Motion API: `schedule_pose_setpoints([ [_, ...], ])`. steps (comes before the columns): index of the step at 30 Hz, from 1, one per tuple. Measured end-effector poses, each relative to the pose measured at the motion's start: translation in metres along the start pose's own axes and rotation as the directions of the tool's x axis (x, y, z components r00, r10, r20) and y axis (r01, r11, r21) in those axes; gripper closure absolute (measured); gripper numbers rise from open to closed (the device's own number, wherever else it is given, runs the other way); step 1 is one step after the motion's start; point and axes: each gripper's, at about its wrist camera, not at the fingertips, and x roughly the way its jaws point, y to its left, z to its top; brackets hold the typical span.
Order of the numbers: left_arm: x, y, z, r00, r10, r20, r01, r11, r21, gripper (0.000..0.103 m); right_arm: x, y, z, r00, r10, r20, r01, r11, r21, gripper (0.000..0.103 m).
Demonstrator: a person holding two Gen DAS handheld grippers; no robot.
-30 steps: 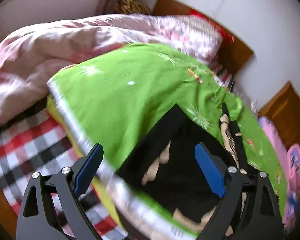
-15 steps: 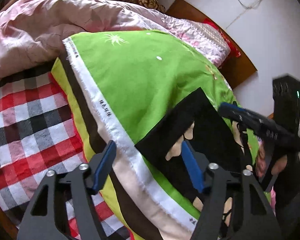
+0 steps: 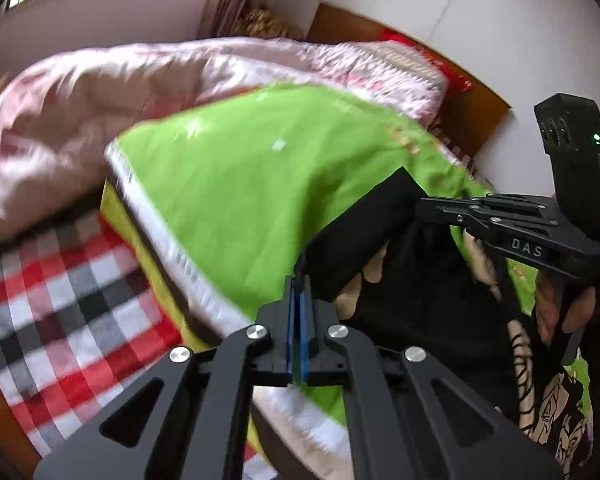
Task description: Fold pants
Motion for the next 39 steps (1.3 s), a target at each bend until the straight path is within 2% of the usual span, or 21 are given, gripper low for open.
schedule_pose_setpoints([
  [3, 0.009, -0.007, 0.012, 0.998, 0.059, -0.021, -0.059, 0.998, 0.011, 0.101, 0.004, -0.010, 0.006, 1.000, 0.006, 0.015, -0.007, 0.999, 0.046, 0.098],
  [5, 0.027, -0.004, 0.014, 0.988, 0.134, -0.082, -0.134, 0.991, 0.007, 0.097, 0.022, -0.008, 0.006, 0.999, -0.003, -0.034, 0.005, 0.999, 0.042, 0.097],
  [7, 0.044, 0.002, 0.010, 0.975, 0.195, -0.103, -0.196, 0.981, 0.008, 0.094, 0.042, -0.006, 0.002, 0.995, -0.041, -0.094, 0.044, 0.999, 0.027, 0.096],
  [8, 0.051, 0.006, 0.006, 0.975, 0.196, -0.109, -0.196, 0.981, 0.006, 0.085, 0.042, -0.007, 0.003, 0.995, -0.040, -0.092, 0.043, 0.999, 0.028, 0.096],
  [9, 0.053, 0.010, 0.002, 0.972, 0.217, -0.087, -0.216, 0.976, 0.019, 0.070, 0.040, -0.008, 0.005, 0.995, -0.030, -0.094, 0.034, 0.998, 0.044, 0.095],
  [10, 0.050, 0.011, 0.001, 0.964, 0.255, -0.072, -0.253, 0.967, 0.028, 0.055, 0.035, -0.012, 0.006, 0.995, -0.011, -0.097, 0.018, 0.997, 0.069, 0.080],
  [11, 0.044, 0.013, 0.000, 0.951, 0.303, -0.054, -0.302, 0.953, 0.029, 0.025, 0.027, -0.015, 0.007, 0.996, -0.002, -0.094, 0.010, 0.996, 0.087, 0.056],
  [12, 0.035, 0.018, 0.000, 0.944, 0.328, -0.029, -0.328, 0.945, 0.004, 0.018, 0.011, -0.020, 0.008, 0.998, -0.017, -0.061, 0.022, 0.995, 0.094, 0.051],
  [14, 0.019, 0.024, 0.000, 0.943, 0.333, -0.007, -0.332, 0.942, -0.043, 0.018, -0.026, -0.036, 0.008, 1.000, -0.021, 0.012, 0.020, 0.992, 0.127, 0.049],
  [17, -0.006, 0.011, 0.002, 0.968, 0.250, 0.039, -0.248, 0.968, -0.040, 0.018, -0.072, -0.066, -0.006, 0.995, -0.050, 0.084, 0.030, 0.974, 0.224, 0.049],
  [19, -0.019, -0.012, 0.002, 0.994, 0.099, 0.040, -0.099, 0.995, -0.006, 0.015, -0.094, -0.091, -0.031, 0.994, -0.046, 0.098, 0.012, 0.946, 0.324, 0.049],
  [20, -0.021, -0.020, 0.002, 0.998, 0.051, 0.032, -0.051, 0.999, 0.005, 0.013, -0.098, -0.100, -0.041, 0.995, -0.044, 0.095, 0.007, 0.932, 0.362, 0.049],
  [21, -0.021, -0.034, 0.001, 1.000, -0.025, 0.007, 0.025, 0.999, 0.026, 0.012, -0.101, -0.112, -0.059, 0.996, -0.033, 0.083, -0.005, 0.907, 0.421, 0.049],
  [24, -0.013, -0.070, -0.006, 0.989, -0.137, -0.063, 0.142, 0.987, 0.074, 0.012, -0.090, -0.133, -0.097, 1.000, 0.011, 0.026, -0.023, 0.839, 0.544, 0.049],
  [28, 0.000, -0.109, -0.027, 0.978, -0.166, -0.129, 0.183, 0.974, 0.133, 0.012, -0.075, -0.133, -0.109, 1.000, 0.028, 0.000, -0.023, 0.819, 0.574, 0.049],
  [33, 0.002, -0.126, -0.056, 0.976, -0.150, -0.160, 0.179, 0.967, 0.181, 0.012, -0.061, -0.106, -0.082, 0.999, 0.017, -0.035, 0.002, 0.871, 0.491, 0.049],
  [34, 0.002, -0.123, -0.059, 0.976, -0.149, -0.162, 0.176, 0.969, 0.174, 0.012, -0.058, -0.104, -0.080, 0.998, -0.004, -0.059, 0.031, 0.881, 0.473, 0.055],
  [35, 0.002, -0.119, -0.060, 0.975, -0.147, -0.164, 0.174, 0.971, 0.164, 0.012, -0.053, -0.099, -0.077, 0.995, -0.040, -0.090, 0.076, 0.893, 0.443, 0.073],
  [37, -0.001, -0.109, -0.060, 0.977, -0.138, -0.165, 0.163, 0.976, 0.147, 0.012, -0.050, -0.088, -0.075, 0.992, -0.076, -0.102, 0.110, 0.914, 0.390, 0.088],
  [38, -0.002, -0.104, -0.059, 0.978, -0.133, -0.162, 0.157, 0.977, 0.142, 0.012, -0.054, -0.081, -0.075, 0.995, -0.063, -0.072, 0.086, 0.925, 0.370, 0.094],
  [39, -0.003, -0.100, -0.058, 0.979, -0.128, -0.157, 0.150, 0.979, 0.137, 0.012, -0.057, -0.077, -0.075, 0.996, -0.067, -0.051, 0.081, 0.931, 0.356, 0.095],
])
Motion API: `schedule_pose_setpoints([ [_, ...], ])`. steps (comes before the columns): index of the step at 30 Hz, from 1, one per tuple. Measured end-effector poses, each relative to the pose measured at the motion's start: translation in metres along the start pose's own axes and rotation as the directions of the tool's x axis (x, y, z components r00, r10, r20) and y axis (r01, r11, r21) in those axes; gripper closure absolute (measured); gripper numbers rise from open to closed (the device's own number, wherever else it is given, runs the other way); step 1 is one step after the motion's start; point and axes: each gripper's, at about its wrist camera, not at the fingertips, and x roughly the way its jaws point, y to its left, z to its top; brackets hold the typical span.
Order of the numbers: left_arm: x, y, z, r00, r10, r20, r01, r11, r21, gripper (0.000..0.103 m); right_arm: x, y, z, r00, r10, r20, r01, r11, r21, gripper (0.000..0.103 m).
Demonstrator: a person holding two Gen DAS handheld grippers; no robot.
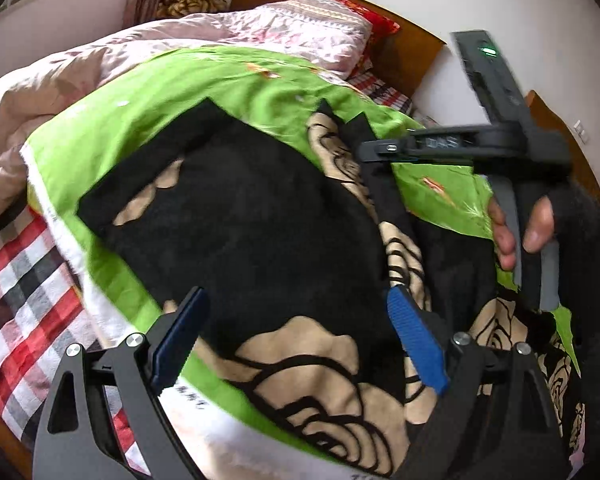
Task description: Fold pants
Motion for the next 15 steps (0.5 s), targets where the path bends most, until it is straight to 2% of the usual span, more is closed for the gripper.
schedule_pose_setpoints([
  [2, -0.003, 0.009, 0.001, 1.000, -0.003, 0.010, 0.003, 1.000, -0.018, 0.012, -0.013, 0.007, -0.003, 0.998, 0.026, 0.058, -0.026, 1.000, -0.005, 0.095],
  [3, -0.006, 0.014, 0.003, 1.000, -0.014, 0.019, 0.015, 0.999, -0.032, 0.012, -0.027, 0.012, -0.003, 0.992, 0.082, 0.101, -0.082, 0.997, 0.003, 0.095],
  [6, -0.016, 0.028, 0.012, 0.995, -0.081, 0.063, 0.086, 0.993, -0.081, 0.011, -0.052, 0.035, 0.006, 0.971, 0.181, 0.155, -0.179, 0.984, -0.026, 0.095],
  [8, -0.018, 0.036, 0.020, 0.984, -0.157, 0.089, 0.167, 0.978, -0.128, 0.007, -0.063, 0.051, 0.011, 0.956, 0.236, 0.172, -0.230, 0.972, -0.058, 0.095],
  [11, -0.010, 0.043, 0.040, 0.956, -0.259, 0.135, 0.280, 0.944, -0.174, 0.005, -0.068, 0.068, 0.017, 0.936, 0.300, 0.184, -0.290, 0.954, -0.082, 0.095],
  [13, -0.002, 0.044, 0.052, 0.945, -0.292, 0.149, 0.317, 0.931, -0.179, 0.005, -0.062, 0.078, 0.019, 0.936, 0.305, 0.178, -0.293, 0.952, -0.091, 0.095],
  [15, 0.006, 0.038, 0.066, 0.943, -0.297, 0.150, 0.318, 0.938, -0.141, 0.008, -0.048, 0.083, 0.020, 0.935, 0.322, 0.147, -0.314, 0.946, -0.077, 0.092],
])
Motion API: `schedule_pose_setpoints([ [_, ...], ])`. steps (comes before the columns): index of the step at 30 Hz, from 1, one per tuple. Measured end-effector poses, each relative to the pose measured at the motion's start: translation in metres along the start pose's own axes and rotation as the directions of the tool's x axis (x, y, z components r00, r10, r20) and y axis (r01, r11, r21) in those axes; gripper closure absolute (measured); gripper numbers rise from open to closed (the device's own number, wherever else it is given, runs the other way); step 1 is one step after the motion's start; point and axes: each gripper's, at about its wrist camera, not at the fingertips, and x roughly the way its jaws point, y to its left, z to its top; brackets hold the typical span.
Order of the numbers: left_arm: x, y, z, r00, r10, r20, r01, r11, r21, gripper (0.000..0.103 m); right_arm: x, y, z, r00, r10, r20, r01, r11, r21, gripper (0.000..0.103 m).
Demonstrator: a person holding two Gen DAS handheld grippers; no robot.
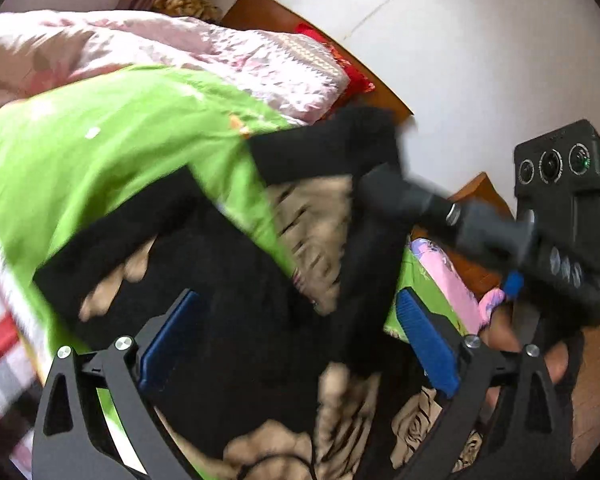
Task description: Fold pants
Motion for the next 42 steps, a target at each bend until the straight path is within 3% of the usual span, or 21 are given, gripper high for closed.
schedule_pose_setpoints([
  [1, 0.004, -0.003, 0.003, 1.000, 0.002, 0.007, -0.002, 1.000, 0.026, 0.013, 0.008, 0.001, 0.000, 1.000, 0.005, -0.017, -0.005, 1.000, 0.005, 0.088],
  [2, 0.008, -0.004, 0.005, 1.000, 0.018, 0.011, -0.019, 0.999, 0.046, 0.040, 0.015, 0.001, -0.001, 0.999, 0.017, -0.039, -0.016, 1.000, 0.009, 0.083],
  [3, 0.015, -0.002, 0.007, 0.997, 0.078, -0.009, -0.077, 0.995, 0.059, 0.076, 0.022, 0.003, -0.003, 0.997, 0.034, -0.068, -0.033, 0.999, 0.014, 0.077],
  [4, 0.020, 0.004, 0.006, 0.991, 0.130, -0.039, -0.128, 0.991, 0.048, 0.084, 0.024, 0.003, -0.004, 0.997, 0.041, -0.072, -0.040, 0.999, 0.014, 0.058],
  [5, 0.019, 0.016, 0.004, 0.986, 0.164, -0.039, -0.164, 0.987, 0.006, 0.085, 0.022, 0.004, -0.006, 0.997, 0.037, -0.063, -0.036, 0.999, 0.010, 0.032],
  [6, 0.014, 0.025, 0.000, 0.985, 0.170, -0.031, -0.171, 0.985, -0.022, 0.085, 0.018, 0.002, -0.006, 0.999, 0.029, -0.039, -0.029, 1.000, 0.009, 0.024],
  [9, 0.010, 0.059, -0.007, 0.987, 0.151, -0.047, -0.156, 0.982, -0.111, 0.081, 0.013, -0.012, -0.005, 0.998, -0.059, -0.026, 0.059, 0.998, -0.015, 0.023],
  [11, 0.010, 0.081, -0.010, 0.994, 0.090, -0.058, -0.099, 0.977, -0.189, 0.077, 0.018, -0.029, -0.005, 0.984, -0.174, -0.045, 0.173, 0.984, -0.035, 0.030],
  [15, 0.011, 0.092, -0.009, 0.999, 0.033, -0.038, -0.042, 0.968, -0.248, 0.077, 0.040, -0.055, -0.008, 0.955, -0.277, -0.103, 0.274, 0.961, -0.045, 0.043],
  [21, 0.006, 0.089, -0.012, 0.998, 0.054, -0.021, -0.057, 0.970, -0.236, 0.083, 0.065, -0.043, -0.005, 0.961, -0.259, -0.098, 0.243, 0.959, -0.149, 0.046],
  [23, -0.002, 0.087, -0.017, 0.998, 0.063, -0.006, -0.062, 0.966, -0.251, 0.082, 0.072, -0.035, -0.001, 0.959, -0.264, -0.101, 0.242, 0.952, -0.186, 0.053],
  [26, -0.014, 0.090, -0.022, 0.996, 0.091, 0.018, -0.083, 0.959, -0.269, 0.065, 0.088, -0.027, 0.005, 0.956, -0.264, -0.131, 0.230, 0.946, -0.229, 0.059],
  [29, -0.016, 0.094, -0.023, 0.997, 0.080, 0.021, -0.070, 0.954, -0.292, 0.064, 0.102, -0.022, 0.007, 0.950, -0.271, -0.154, 0.225, 0.938, -0.264, 0.069],
  [31, -0.014, 0.095, -0.023, 0.996, 0.083, 0.018, -0.075, 0.956, -0.284, 0.066, 0.106, -0.023, 0.006, 0.951, -0.260, -0.167, 0.212, 0.942, -0.260, 0.073],
  [32, -0.014, 0.094, -0.023, 0.996, 0.087, 0.016, -0.079, 0.957, -0.279, 0.068, 0.107, -0.022, 0.005, 0.950, -0.264, -0.166, 0.214, 0.939, -0.268, 0.091],
  [33, -0.012, 0.095, -0.022, 0.996, 0.085, 0.014, -0.078, 0.959, -0.272, 0.082, 0.106, -0.020, 0.003, 0.949, -0.276, -0.153, 0.225, 0.932, -0.284, 0.097],
  [36, -0.014, 0.085, -0.021, 0.994, 0.108, 0.020, -0.101, 0.970, -0.223, 0.096, 0.093, -0.016, 0.002, 0.962, -0.253, -0.105, 0.214, 0.933, -0.289, 0.097],
  [42, -0.052, 0.047, -0.005, 0.985, 0.132, 0.111, -0.121, 0.987, -0.106, 0.097, 0.058, -0.003, 0.017, 0.976, -0.219, 0.002, 0.211, 0.938, -0.275, 0.097],
])
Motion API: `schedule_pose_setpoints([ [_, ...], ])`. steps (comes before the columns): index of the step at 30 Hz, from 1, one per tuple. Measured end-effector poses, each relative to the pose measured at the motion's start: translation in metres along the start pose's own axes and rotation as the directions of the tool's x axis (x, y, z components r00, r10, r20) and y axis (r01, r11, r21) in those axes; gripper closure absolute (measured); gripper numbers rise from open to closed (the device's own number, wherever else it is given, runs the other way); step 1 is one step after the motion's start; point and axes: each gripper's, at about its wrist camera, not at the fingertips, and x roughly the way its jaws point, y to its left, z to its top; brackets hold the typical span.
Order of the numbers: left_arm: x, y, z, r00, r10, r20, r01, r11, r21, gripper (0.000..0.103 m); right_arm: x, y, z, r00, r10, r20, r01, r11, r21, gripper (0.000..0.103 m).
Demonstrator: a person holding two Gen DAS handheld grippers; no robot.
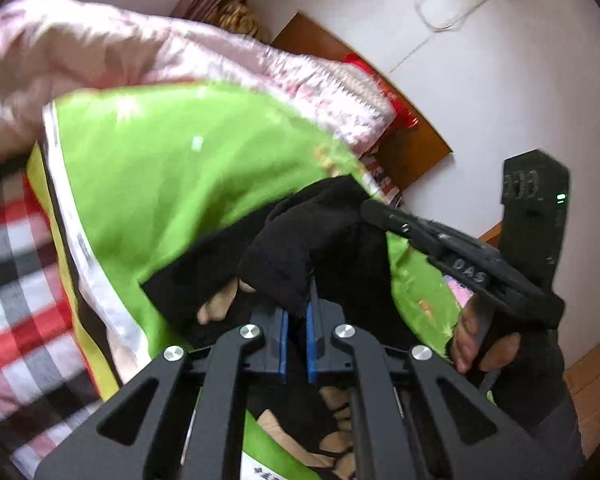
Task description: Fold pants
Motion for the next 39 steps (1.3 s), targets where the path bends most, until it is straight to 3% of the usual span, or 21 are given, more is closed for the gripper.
schedule_pose_setpoints([
  [4, -0.015, -0.008, 0.023, 0.996, 0.084, 0.024, -0.085, 0.995, 0.053, 0.096, 0.006, 0.003, 0.013, 1.000, -0.001, 0.009, 0.001, 1.000, 0.021, 0.097],
  [7, 0.013, 0.020, 0.024, 0.983, 0.141, -0.116, -0.144, 0.990, -0.013, 0.094, 0.036, 0.006, 0.007, 0.997, -0.030, -0.072, 0.032, 0.999, 0.026, 0.097],
  [9, 0.030, 0.040, 0.017, 0.967, 0.178, -0.185, -0.190, 0.980, -0.054, 0.086, 0.058, 0.007, -0.005, 0.990, -0.046, -0.135, 0.048, 0.999, 0.016, 0.097],
  [13, 0.036, 0.062, 0.004, 0.974, 0.144, -0.177, -0.166, 0.979, -0.116, 0.078, 0.069, 0.006, -0.017, 0.987, -0.041, -0.154, 0.048, 0.998, 0.041, 0.094],
  [14, 0.031, 0.060, 0.004, 0.974, 0.156, -0.163, -0.176, 0.977, -0.117, 0.065, 0.066, 0.004, -0.017, 0.987, -0.034, -0.156, 0.043, 0.997, 0.056, 0.089],
  [15, 0.025, 0.056, 0.004, 0.974, 0.176, -0.146, -0.193, 0.975, -0.110, 0.039, 0.059, 0.002, -0.016, 0.987, -0.036, -0.160, 0.047, 0.997, 0.068, 0.082],
  [16, 0.014, 0.050, 0.004, 0.962, 0.250, -0.109, -0.260, 0.961, -0.093, 0.026, 0.049, 0.000, -0.014, 0.987, -0.049, -0.151, 0.059, 0.996, 0.068, 0.060],
  [17, 0.005, 0.043, 0.004, 0.951, 0.300, -0.071, -0.305, 0.949, -0.080, 0.019, 0.040, -0.001, -0.014, 0.989, -0.059, -0.137, 0.068, 0.995, 0.067, 0.044],
  [18, -0.010, 0.029, 0.002, 0.947, 0.321, -0.011, -0.322, 0.946, -0.047, 0.019, 0.023, -0.001, -0.014, 0.992, -0.066, -0.112, 0.073, 0.995, 0.063, 0.044],
  [20, -0.017, 0.010, -0.005, 0.969, 0.247, -0.017, -0.247, 0.969, -0.003, 0.018, -0.005, 0.002, -0.020, 0.990, -0.089, -0.106, 0.092, 0.995, 0.032, 0.044],
  [21, -0.017, -0.004, -0.012, 0.983, 0.177, -0.046, -0.176, 0.984, 0.033, 0.018, -0.015, 0.005, -0.026, 0.988, -0.109, -0.112, 0.111, 0.994, 0.011, 0.044],
  [23, -0.011, -0.029, -0.026, 0.990, 0.104, -0.098, -0.093, 0.989, 0.116, 0.018, -0.032, 0.010, -0.044, 0.981, -0.132, -0.143, 0.130, 0.991, -0.025, 0.044],
  [27, 0.020, -0.053, -0.068, 0.962, 0.130, -0.241, -0.064, 0.962, 0.265, 0.018, -0.044, 0.017, -0.103, 0.949, -0.120, -0.293, 0.101, 0.992, -0.079, 0.044],
  [28, 0.025, -0.050, -0.074, 0.952, 0.156, -0.263, -0.083, 0.960, 0.269, 0.018, -0.042, 0.015, -0.115, 0.937, -0.127, -0.326, 0.105, 0.991, -0.083, 0.044],
  [29, 0.033, -0.045, -0.080, 0.932, 0.207, -0.298, -0.126, 0.954, 0.270, 0.018, -0.040, 0.011, -0.126, 0.925, -0.131, -0.356, 0.113, 0.991, -0.070, 0.043],
  [30, 0.032, -0.038, -0.084, 0.927, 0.210, -0.312, -0.130, 0.957, 0.258, 0.008, -0.046, -0.001, -0.133, 0.940, -0.090, -0.328, 0.093, 0.996, -0.006, 0.042],
  [32, 0.033, -0.024, -0.080, 0.923, 0.205, -0.326, -0.145, 0.969, 0.198, 0.005, -0.058, -0.021, -0.137, 0.955, -0.064, -0.288, 0.092, 0.992, 0.085, 0.044],
  [34, 0.026, -0.023, -0.075, 0.914, 0.262, -0.309, -0.210, 0.959, 0.191, 0.007, -0.078, -0.041, -0.137, 0.952, -0.174, -0.252, 0.229, 0.951, 0.206, 0.044],
  [35, 0.018, -0.027, -0.073, 0.918, 0.276, -0.284, -0.225, 0.953, 0.201, 0.007, -0.091, -0.046, -0.137, 0.960, -0.165, -0.224, 0.223, 0.938, 0.267, 0.044],
  [37, -0.006, -0.041, -0.075, 0.945, 0.215, -0.247, -0.167, 0.965, 0.202, 0.007, -0.130, -0.041, -0.141, 0.988, -0.117, -0.099, 0.144, 0.930, 0.339, 0.041],
  [39, -0.025, -0.068, -0.084, 0.966, 0.142, -0.218, -0.088, 0.967, 0.238, 0.006, -0.160, -0.020, -0.152, 0.990, -0.129, -0.057, 0.141, 0.939, 0.313, 0.027],
])
